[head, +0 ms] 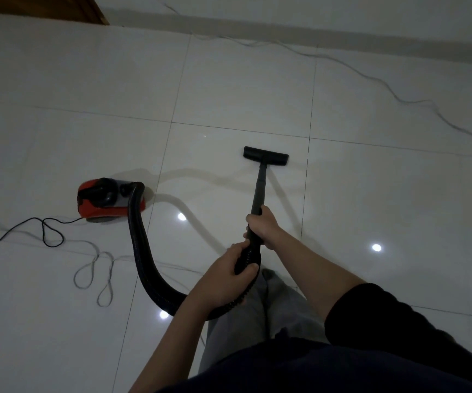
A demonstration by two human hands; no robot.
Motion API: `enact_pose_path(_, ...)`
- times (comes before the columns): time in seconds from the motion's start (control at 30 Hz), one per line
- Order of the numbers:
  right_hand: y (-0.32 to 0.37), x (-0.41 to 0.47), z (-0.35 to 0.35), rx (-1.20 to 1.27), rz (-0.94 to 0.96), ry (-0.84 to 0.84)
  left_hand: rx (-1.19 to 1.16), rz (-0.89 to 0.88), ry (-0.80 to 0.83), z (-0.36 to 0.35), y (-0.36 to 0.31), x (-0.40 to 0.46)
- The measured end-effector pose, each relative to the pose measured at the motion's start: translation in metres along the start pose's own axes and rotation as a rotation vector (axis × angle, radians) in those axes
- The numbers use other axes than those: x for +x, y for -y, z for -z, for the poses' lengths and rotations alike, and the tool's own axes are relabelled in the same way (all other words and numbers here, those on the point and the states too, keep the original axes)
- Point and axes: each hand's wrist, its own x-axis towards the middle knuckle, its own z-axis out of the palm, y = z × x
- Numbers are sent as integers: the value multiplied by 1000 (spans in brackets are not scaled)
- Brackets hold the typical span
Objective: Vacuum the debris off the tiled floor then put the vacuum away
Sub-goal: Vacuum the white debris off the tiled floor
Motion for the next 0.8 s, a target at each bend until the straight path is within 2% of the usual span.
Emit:
enact_pose_path(0.4, -53, -36, -6, 39, 20, 7, 10, 29, -13, -33, 24, -48)
enact_pose_path(0.53, -65, -46, -14, 71, 42, -15, -26, 51, 24, -31, 31, -61)
enact_pose_path(0.8, -85, -67, -54, 112, 64, -69, 49, 6, 61, -8, 56, -101)
